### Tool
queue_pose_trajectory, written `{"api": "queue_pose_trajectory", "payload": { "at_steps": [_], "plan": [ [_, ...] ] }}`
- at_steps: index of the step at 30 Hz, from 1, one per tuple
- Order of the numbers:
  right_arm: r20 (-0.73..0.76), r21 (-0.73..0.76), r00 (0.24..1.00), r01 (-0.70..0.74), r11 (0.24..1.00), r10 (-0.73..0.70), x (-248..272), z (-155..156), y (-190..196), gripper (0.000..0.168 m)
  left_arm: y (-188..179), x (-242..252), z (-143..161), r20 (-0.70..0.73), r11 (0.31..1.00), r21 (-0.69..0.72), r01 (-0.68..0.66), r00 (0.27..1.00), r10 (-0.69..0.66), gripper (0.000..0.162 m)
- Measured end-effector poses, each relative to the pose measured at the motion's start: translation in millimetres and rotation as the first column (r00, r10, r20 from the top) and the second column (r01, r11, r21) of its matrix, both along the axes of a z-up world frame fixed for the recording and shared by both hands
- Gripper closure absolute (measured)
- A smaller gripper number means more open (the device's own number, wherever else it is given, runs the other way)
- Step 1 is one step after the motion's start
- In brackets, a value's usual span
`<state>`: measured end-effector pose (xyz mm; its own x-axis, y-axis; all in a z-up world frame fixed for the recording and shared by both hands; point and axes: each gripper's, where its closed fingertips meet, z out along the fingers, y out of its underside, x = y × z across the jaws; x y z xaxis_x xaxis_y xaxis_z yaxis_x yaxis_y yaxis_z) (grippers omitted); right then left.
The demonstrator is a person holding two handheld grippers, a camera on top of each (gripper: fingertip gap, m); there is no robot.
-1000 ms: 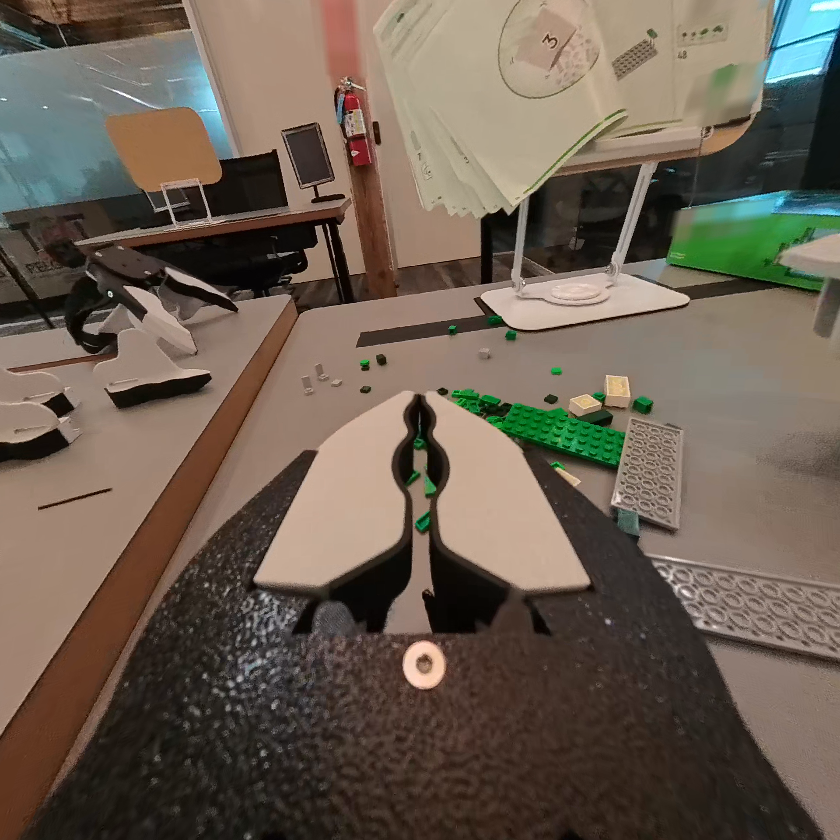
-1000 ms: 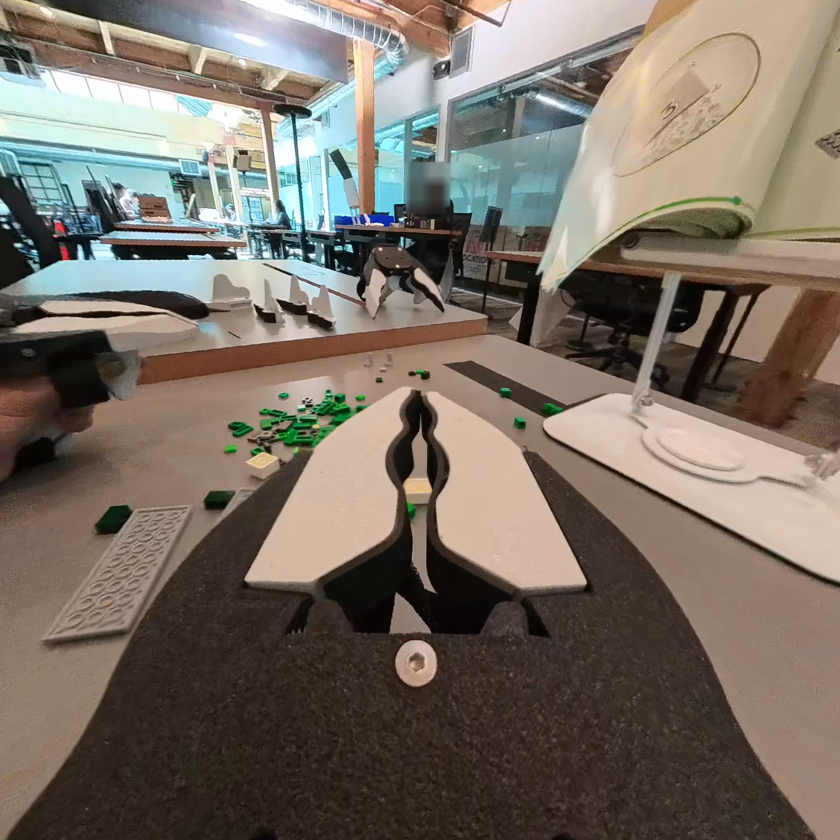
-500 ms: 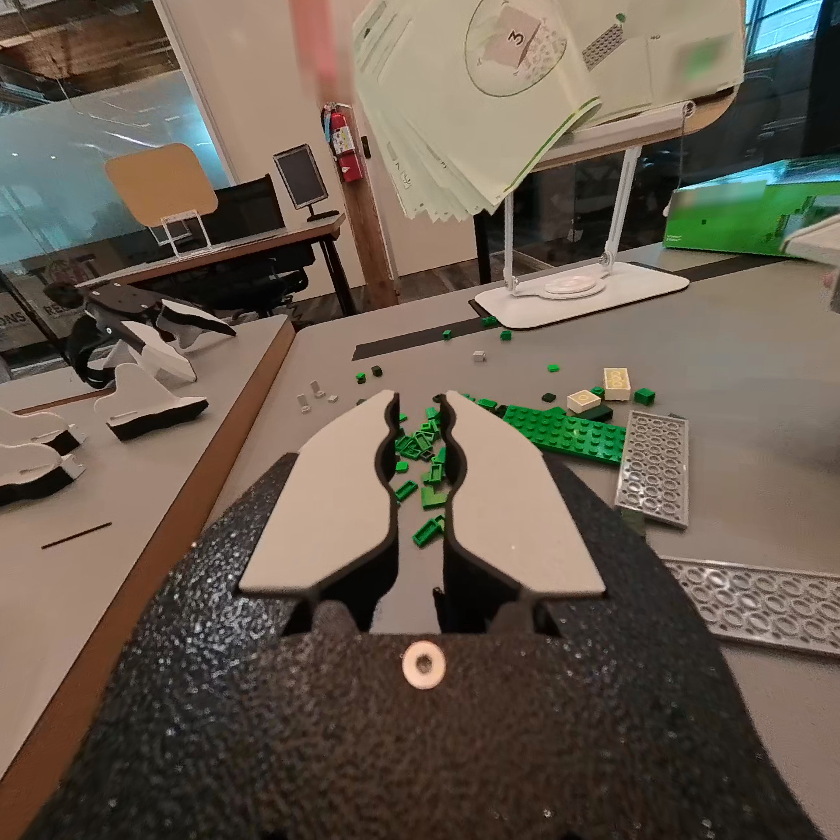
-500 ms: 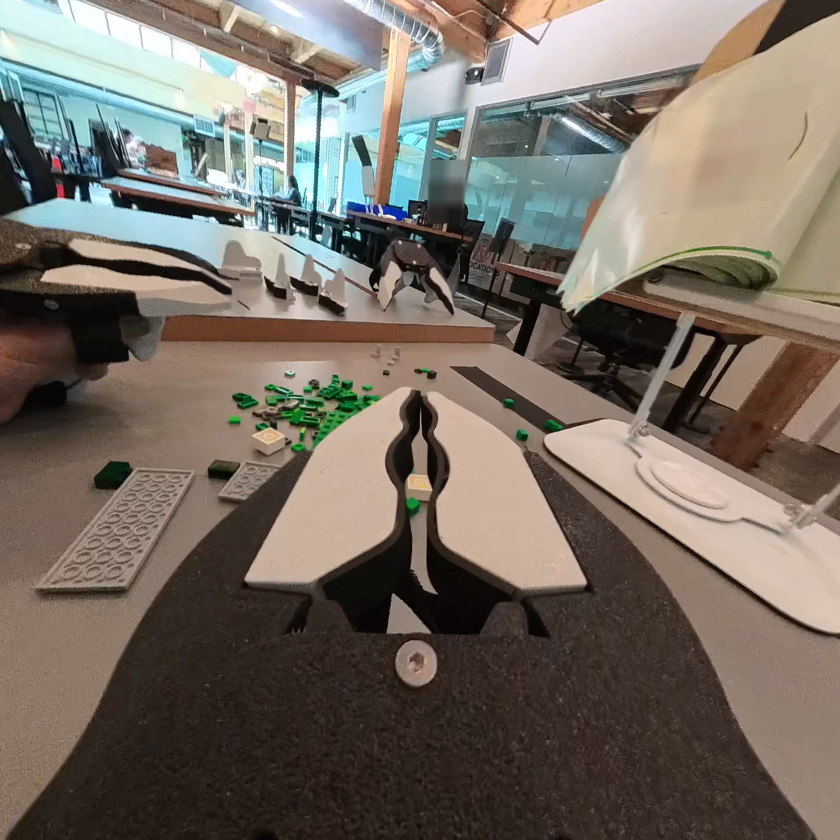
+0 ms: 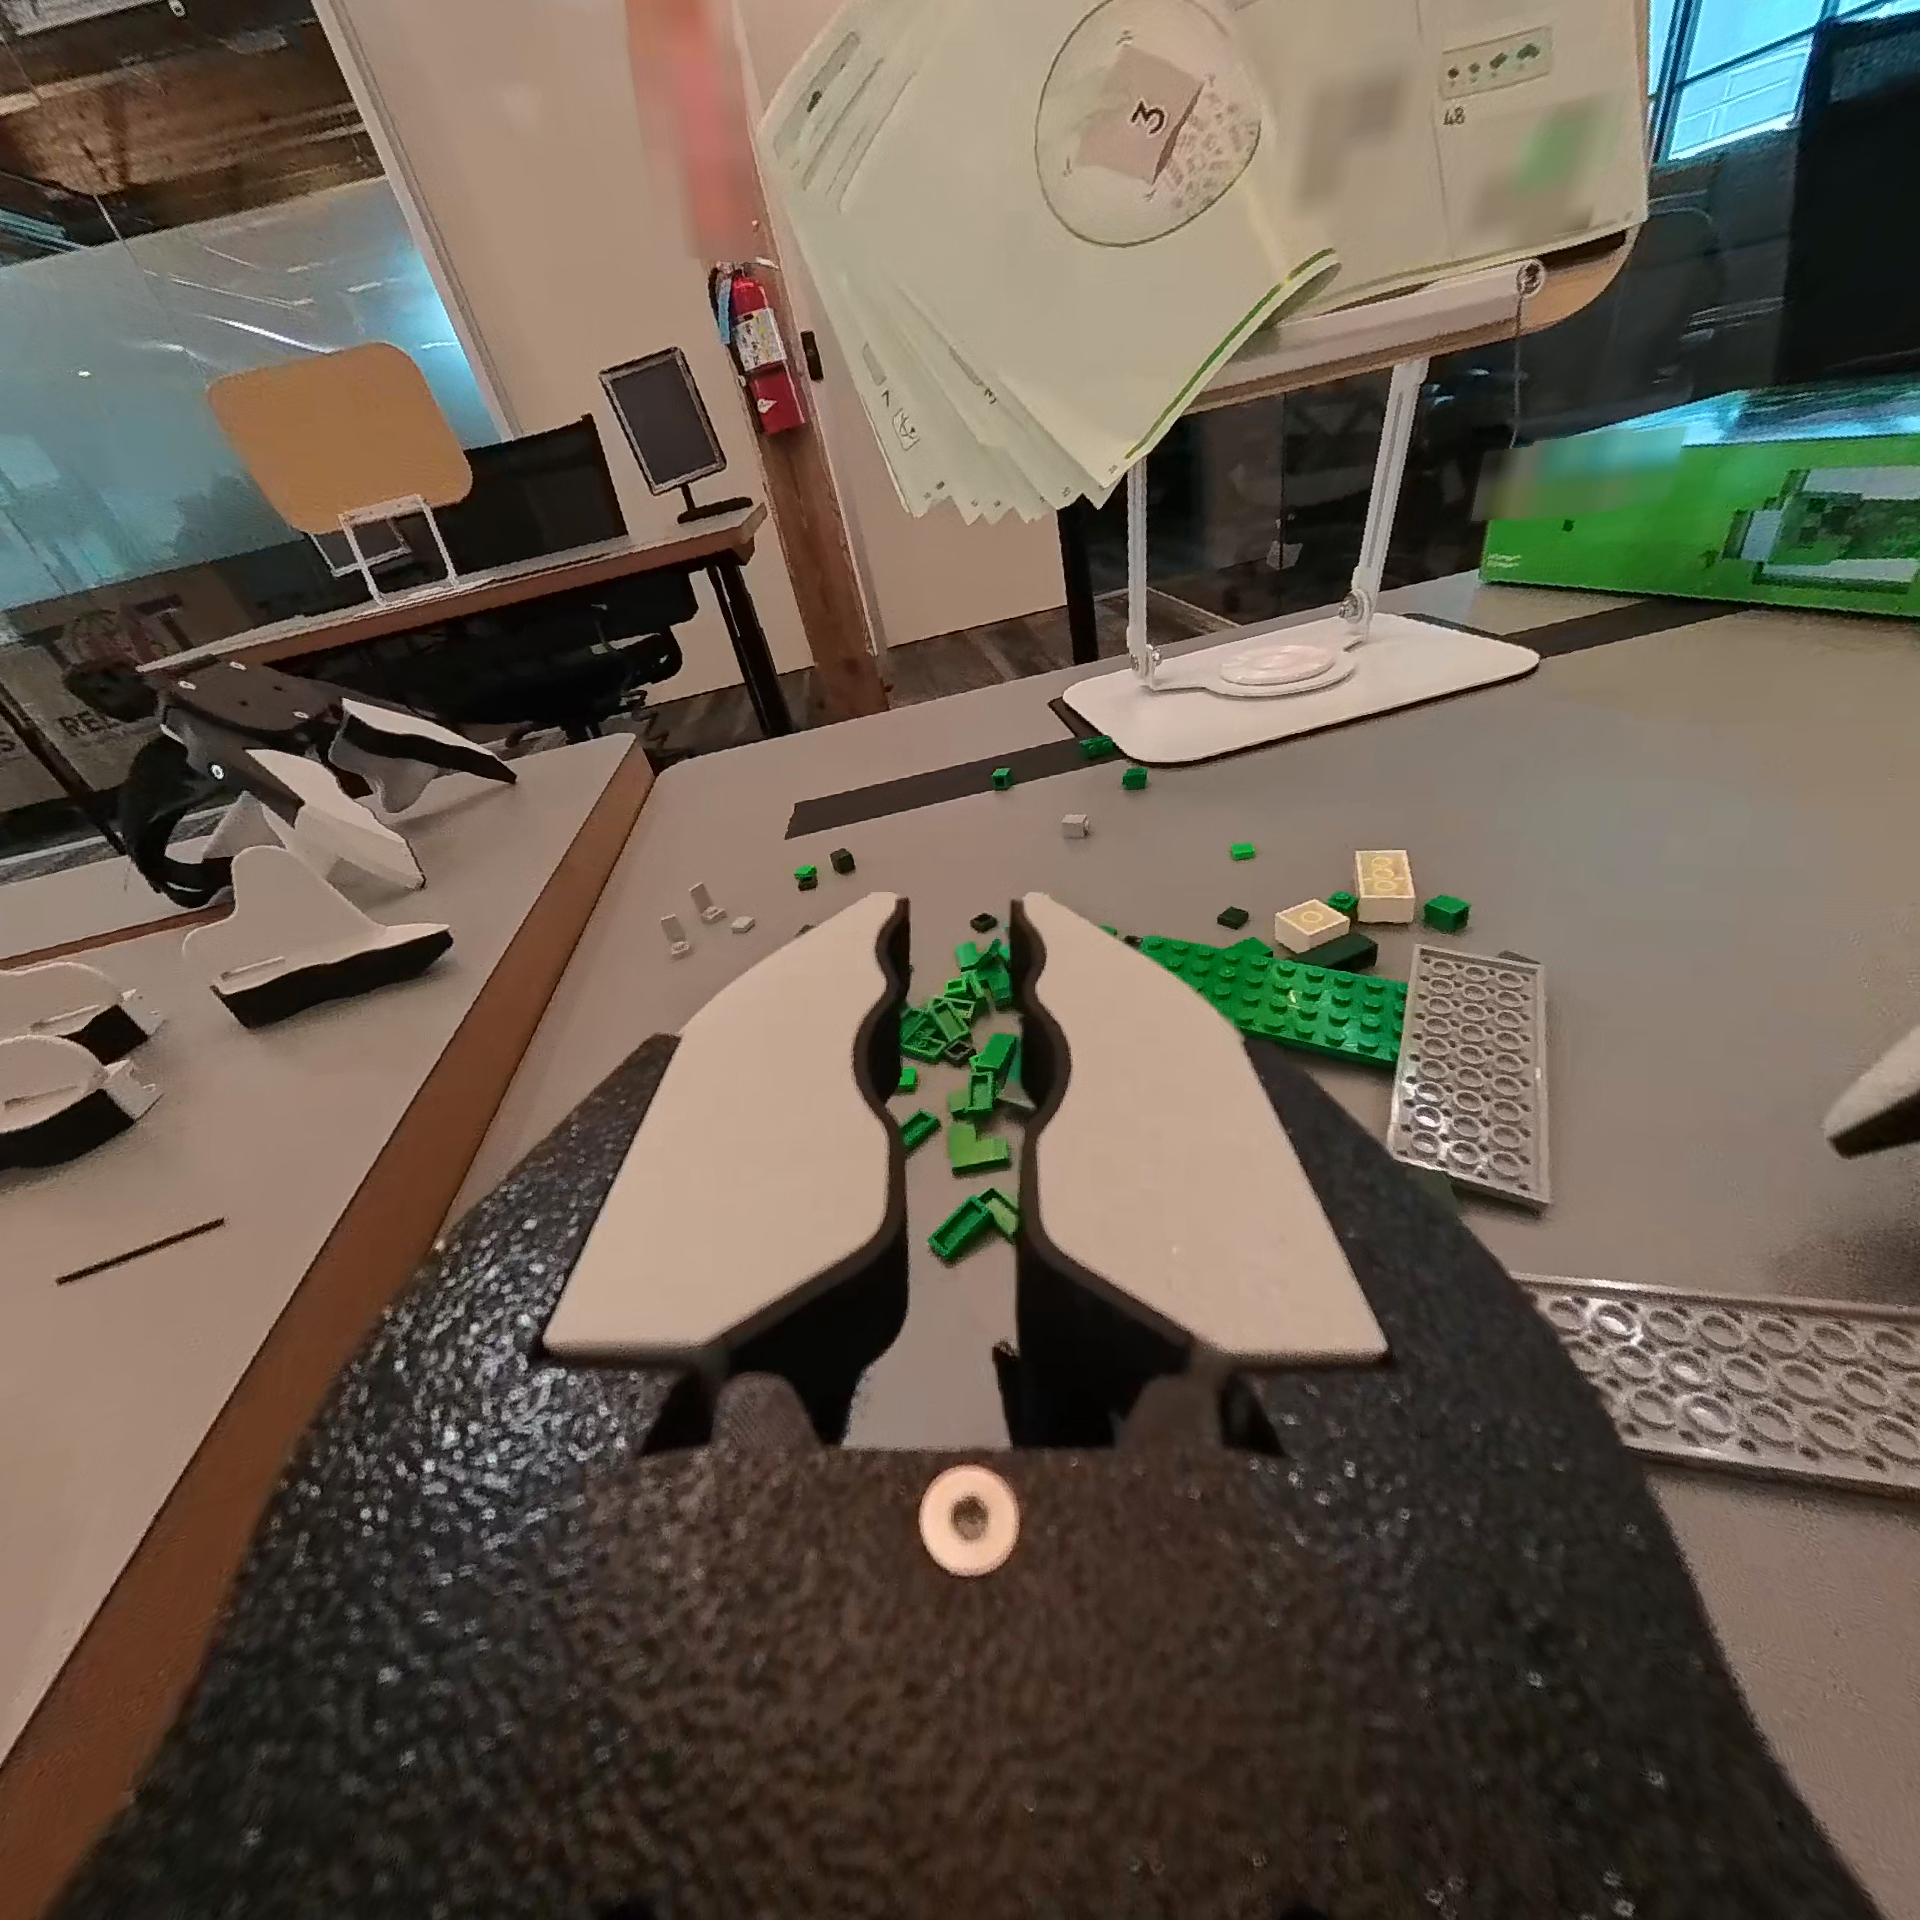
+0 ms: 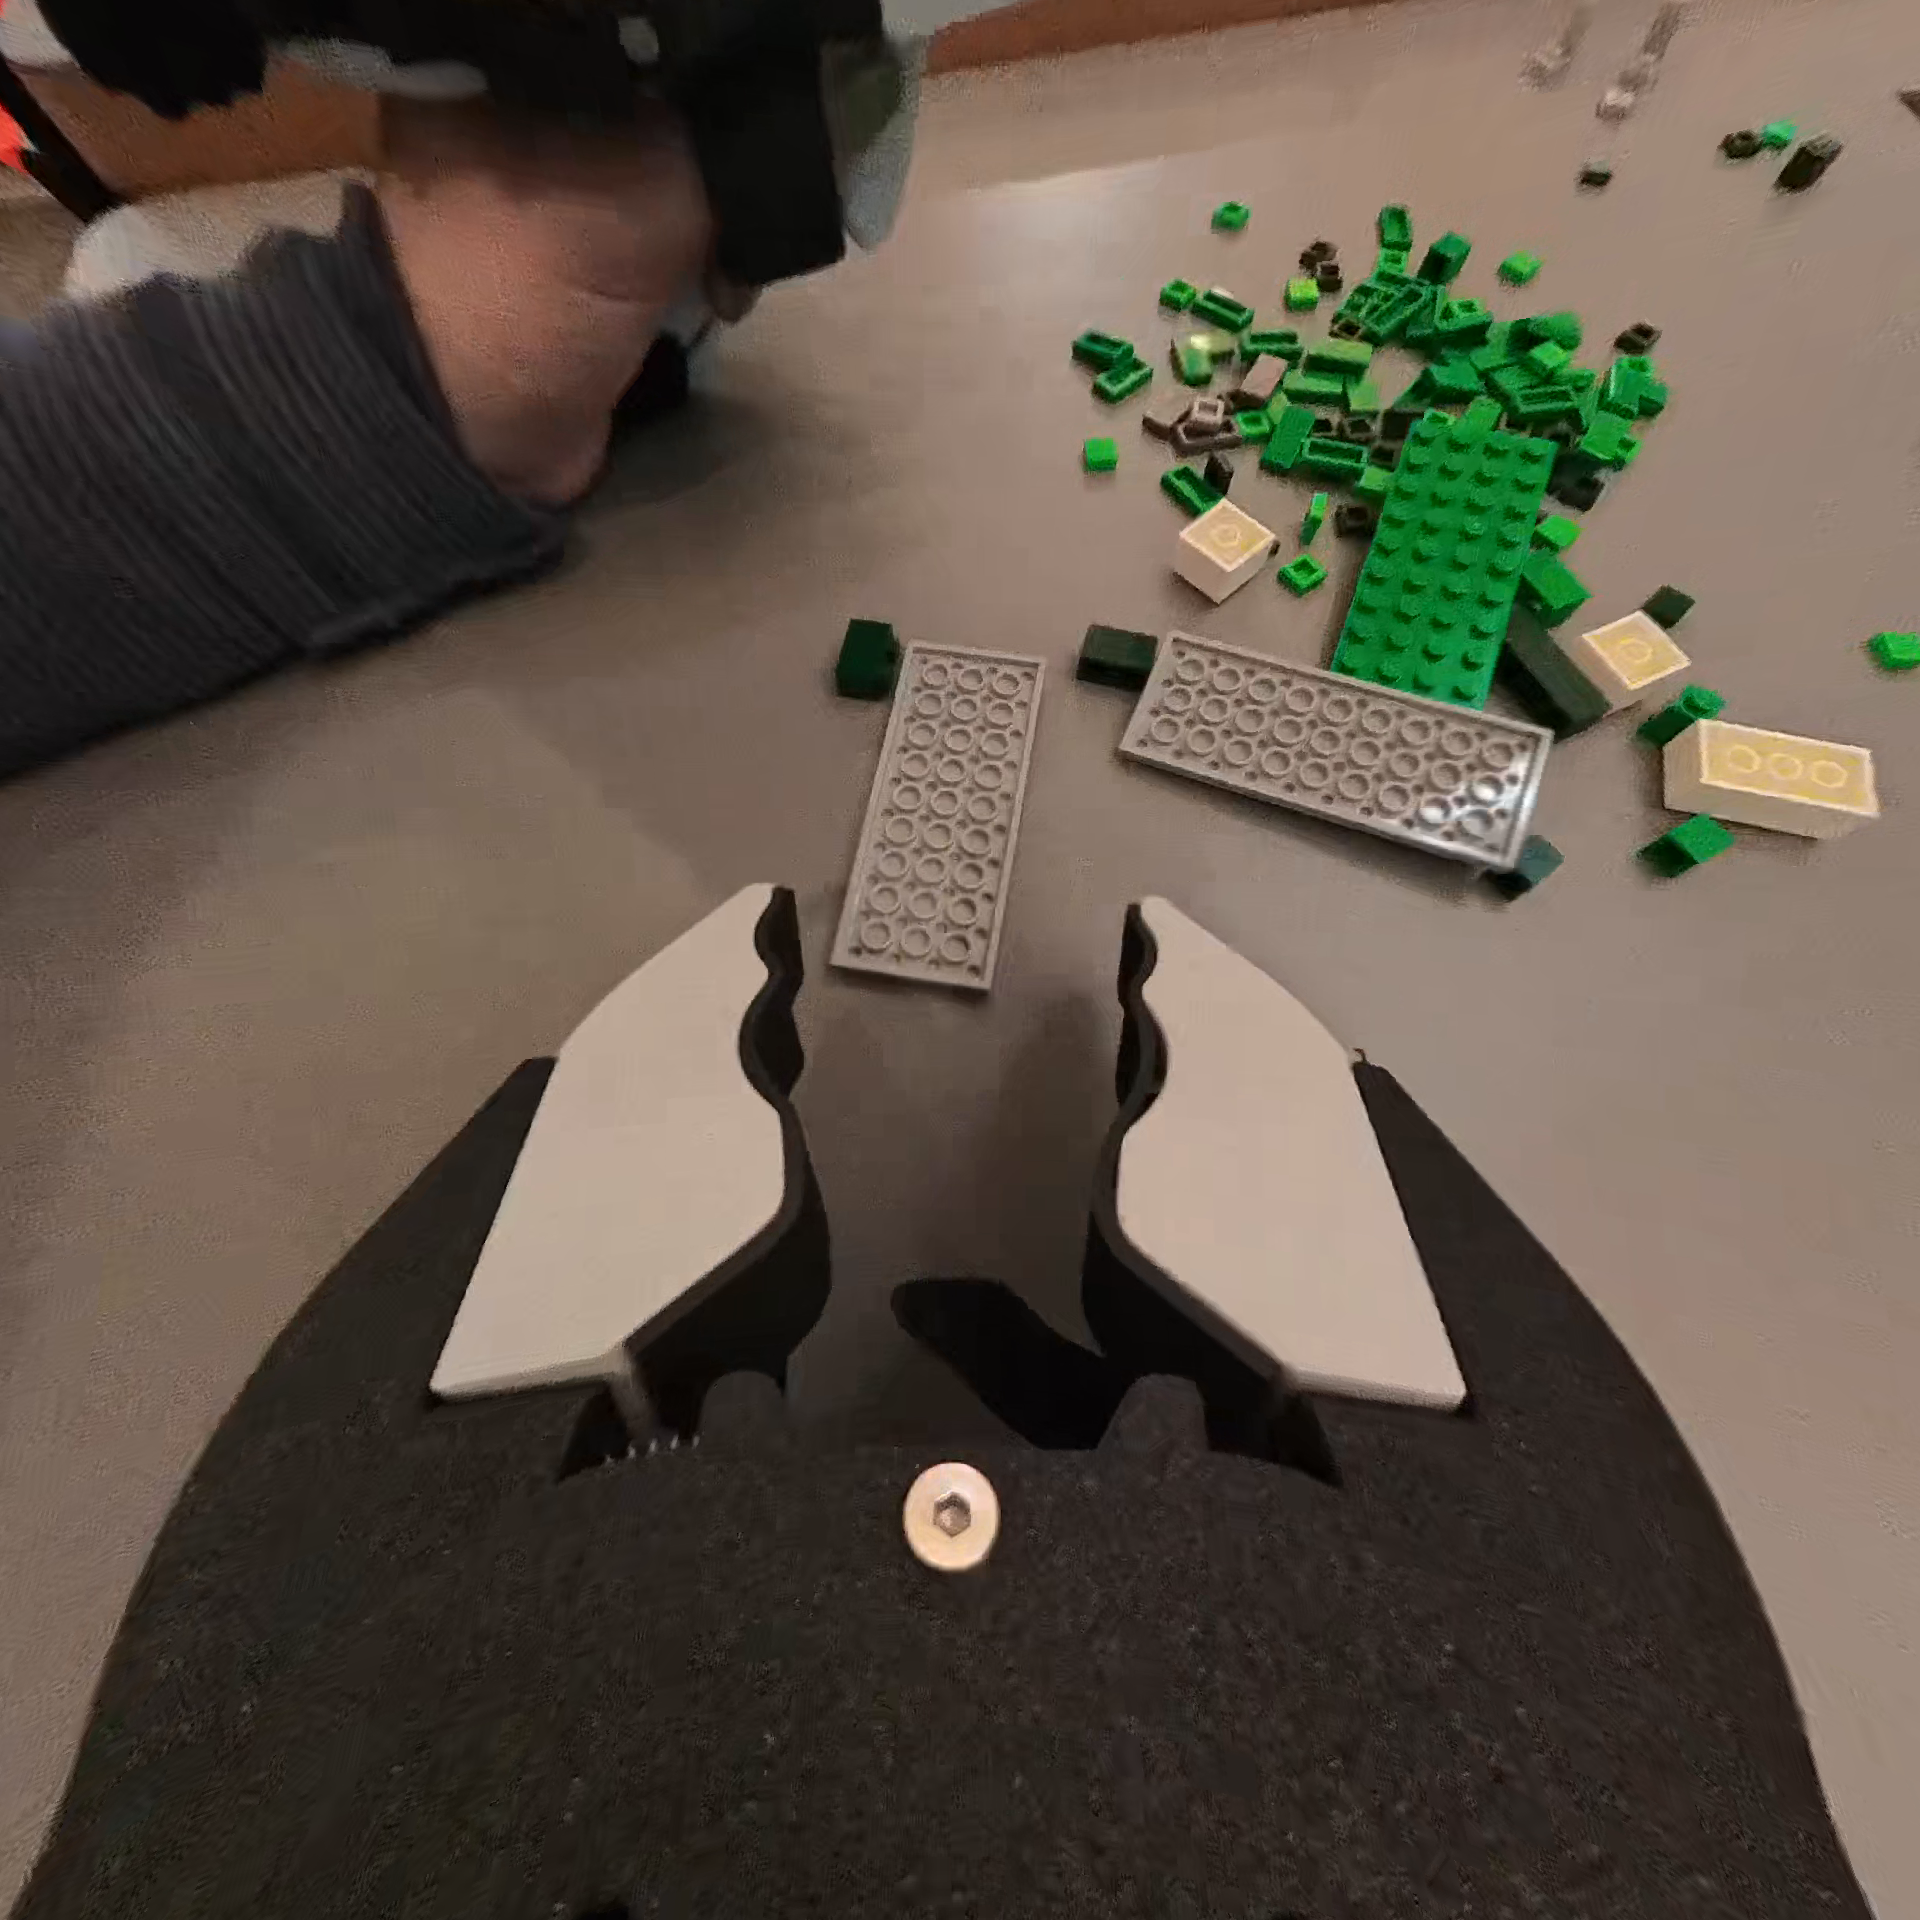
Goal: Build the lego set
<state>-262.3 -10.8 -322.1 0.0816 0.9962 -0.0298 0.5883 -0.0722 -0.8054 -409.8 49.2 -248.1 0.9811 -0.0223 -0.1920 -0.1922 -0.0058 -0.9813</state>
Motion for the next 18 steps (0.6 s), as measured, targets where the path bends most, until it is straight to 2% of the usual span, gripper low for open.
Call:
{"api": "queue_pose_trajectory", "payload": {
  "at_steps": [1, 3, 5, 9, 11, 12, 13, 14, 16, 18],
  "plan": [
    [0.033, 0.030, 0.999, 0.011, 0.999, -0.012, -2.5, -2.4, 0.8, 0.108, -0.2, 0.4, 0.5, 0.003, 1.000, 0.001, 0.002, 1.000, -0.002, 0.143],
    [0.056, -0.006, 0.998, 0.027, 1.000, -0.027, -11.0, -4.6, -2.9, 0.095, -0.6, 2.6, 1.8, -0.005, 1.000, 0.003, 0.010, 1.000, -0.010, 0.139],
    [0.067, -0.043, 0.997, 0.031, 0.999, -0.028, -18.5, -8.3, -8.8, 0.095, -1.1, 4.4, 2.2, -0.034, 1.000, 0.002, 0.006, 0.999, -0.006, 0.138],
    [0.184, 0.040, 0.980, 0.076, 0.996, -0.082, -17.4, -19.8, -6.7, 0.117, -1.1, 9.7, 3.8, -0.067, 1.000, 0.007, 0.018, 0.998, -0.017, 0.136],
    [0.199, 0.045, 0.976, 0.079, 0.996, -0.087, -16.8, -19.3, -5.5, 0.136, -1.5, 15.0, 5.1, -0.071, 0.999, 0.012, 0.047, 0.996, -0.046, 0.130],
    [0.199, 0.037, 0.977, 0.076, 0.996, -0.082, -16.6, -19.2, -5.3, 0.136, -2.4, 24.7, 7.6, -0.078, 0.994, 0.022, 0.110, 0.991, -0.108, 0.118],
    [0.193, 0.020, 0.979, 0.065, 0.998, -0.068, -16.4, -18.7, -5.1, 0.136, -6.0, 44.7, 12.4, -0.083, 0.969, 0.042, 0.242, 0.968, -0.238, 0.098],
    [0.171, 0.016, 0.983, 0.064, 0.998, -0.065, -15.4, -16.4, -2.9, 0.136, -14.7, 68.7, 15.9, -0.078, 0.914, 0.055, 0.402, 0.914, -0.398, 0.084],
    [0.101, 0.037, 0.993, 0.060, 0.997, -0.064, -9.1, -6.3, 6.9, 0.136, -29.3, 96.9, 14.9, -0.041, 0.816, 0.021, 0.578, 0.816, -0.577, 0.074],
    [0.012, 0.022, 0.998, 0.055, 0.998, -0.055, -0.9, 8.0, 18.0, 0.136, -37.0, 112.6, 7.3, -0.126, 0.774, -0.045, 0.631, 0.765, -0.631, 0.074]
  ]
}}
